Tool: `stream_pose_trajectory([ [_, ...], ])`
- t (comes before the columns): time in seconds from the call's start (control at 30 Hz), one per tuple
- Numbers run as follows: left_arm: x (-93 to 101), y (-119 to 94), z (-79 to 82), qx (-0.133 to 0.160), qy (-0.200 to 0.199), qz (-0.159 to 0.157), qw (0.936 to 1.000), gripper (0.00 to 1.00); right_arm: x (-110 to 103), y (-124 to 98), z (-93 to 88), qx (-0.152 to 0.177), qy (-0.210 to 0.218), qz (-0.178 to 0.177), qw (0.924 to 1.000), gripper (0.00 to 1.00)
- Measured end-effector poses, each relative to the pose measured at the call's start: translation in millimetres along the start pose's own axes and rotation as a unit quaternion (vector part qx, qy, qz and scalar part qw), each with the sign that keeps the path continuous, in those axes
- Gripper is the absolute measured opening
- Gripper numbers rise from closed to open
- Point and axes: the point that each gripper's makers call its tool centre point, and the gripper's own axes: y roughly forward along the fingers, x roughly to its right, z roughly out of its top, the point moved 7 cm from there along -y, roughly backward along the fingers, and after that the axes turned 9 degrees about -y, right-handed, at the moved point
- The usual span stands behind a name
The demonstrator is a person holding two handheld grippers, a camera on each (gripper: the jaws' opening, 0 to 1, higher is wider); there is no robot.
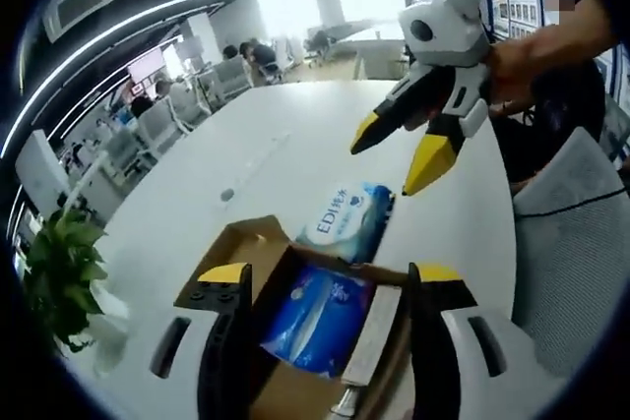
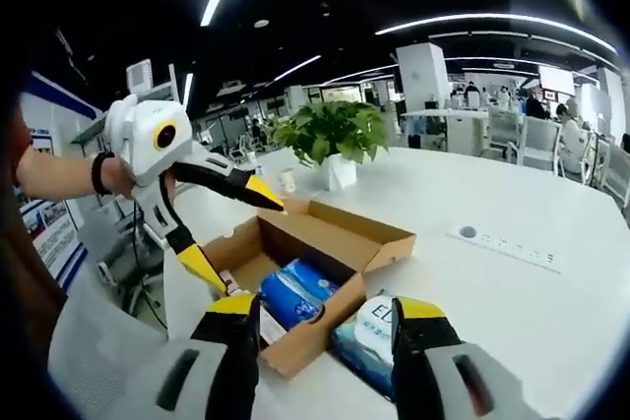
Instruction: Operate the shoe box by opening the lid, removing the specified soft item, and placing it in the target area until the item is outside and the box remains undamaged.
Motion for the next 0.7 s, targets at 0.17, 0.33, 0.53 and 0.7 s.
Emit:
stream_pose_trajectory([
  [0.17,-8.8,-15.8,-15.7,0.004,-0.021,0.022,0.9995,0.66,-9.1,0.7,1.3,0.010,0.011,0.004,0.9999,0.56],
  [0.33,-10.5,-32.0,-24.7,0.027,-0.062,0.042,0.9968,0.66,-21.3,1.5,5.2,0.022,0.022,0.008,0.9995,0.55],
  [0.53,-12.4,-42.9,-42.0,0.040,-0.102,0.053,0.9926,0.67,-38.1,6.2,6.3,0.029,0.032,0.018,0.9989,0.57],
  [0.7,-13.3,-56.3,-53.5,0.048,-0.120,0.070,0.9891,0.67,-46.0,6.4,4.9,0.029,0.033,0.020,0.9988,0.59],
])
